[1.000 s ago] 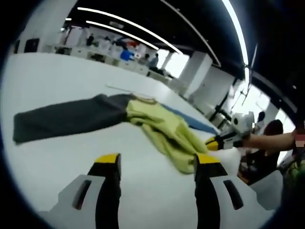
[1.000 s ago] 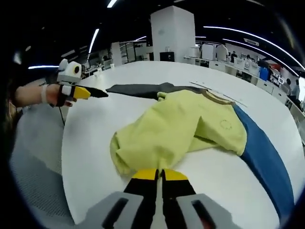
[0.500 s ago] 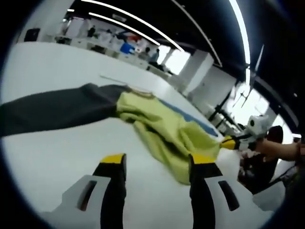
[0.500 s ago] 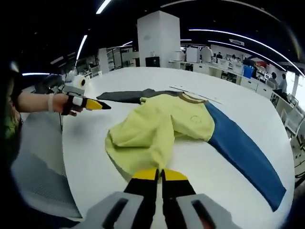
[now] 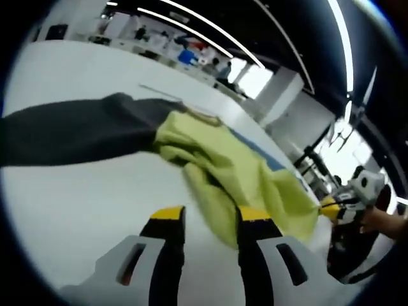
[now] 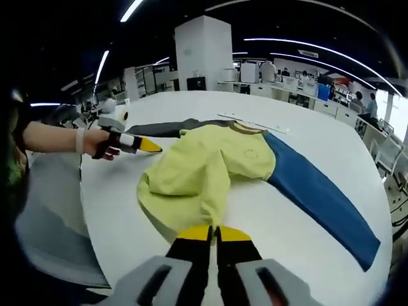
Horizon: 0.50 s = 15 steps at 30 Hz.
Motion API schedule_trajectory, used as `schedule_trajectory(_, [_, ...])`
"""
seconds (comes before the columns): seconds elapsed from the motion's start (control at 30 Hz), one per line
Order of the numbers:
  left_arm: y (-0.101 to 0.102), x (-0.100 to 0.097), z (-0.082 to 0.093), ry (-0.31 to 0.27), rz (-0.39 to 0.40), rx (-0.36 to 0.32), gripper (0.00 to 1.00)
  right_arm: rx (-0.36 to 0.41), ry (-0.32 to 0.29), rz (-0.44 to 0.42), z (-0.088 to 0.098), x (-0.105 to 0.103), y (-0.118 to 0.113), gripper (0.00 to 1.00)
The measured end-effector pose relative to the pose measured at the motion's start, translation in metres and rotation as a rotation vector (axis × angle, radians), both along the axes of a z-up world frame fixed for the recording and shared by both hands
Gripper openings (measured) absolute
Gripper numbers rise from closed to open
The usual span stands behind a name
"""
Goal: Fold the garment on the visible template until the final outline fits inside the template.
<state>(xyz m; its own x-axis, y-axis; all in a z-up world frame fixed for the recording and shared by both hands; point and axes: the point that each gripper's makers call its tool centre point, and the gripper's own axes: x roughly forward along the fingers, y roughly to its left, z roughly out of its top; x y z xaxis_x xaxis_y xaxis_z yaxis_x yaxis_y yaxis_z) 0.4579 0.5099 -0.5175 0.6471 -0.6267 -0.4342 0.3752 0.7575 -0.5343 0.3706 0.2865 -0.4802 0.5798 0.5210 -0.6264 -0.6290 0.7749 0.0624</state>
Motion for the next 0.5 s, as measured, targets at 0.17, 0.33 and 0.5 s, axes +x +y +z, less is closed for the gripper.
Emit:
schedule_trajectory(0.17, [-0.0025,0.0045,-0.0032,0.005,0.004,0.016,0.21,0.014,0.000,-0.010,0.0007,0.0000,-0.0019,0.00])
schedule_trajectory(0.33, [0.0000,0.0078,-0.0078,0.011,0.023,0.035,0.10,0.016,0.006,-0.011,-0.0008,-0.0025,-0.0022,0.00])
schedule_trajectory(0.5, [-0.0028,0.0093,-0.0107,0.018,0.035,0.027,0.05,0.014,0.011,-0.017,-0.0037,-0.0049,-0.0024,0.00])
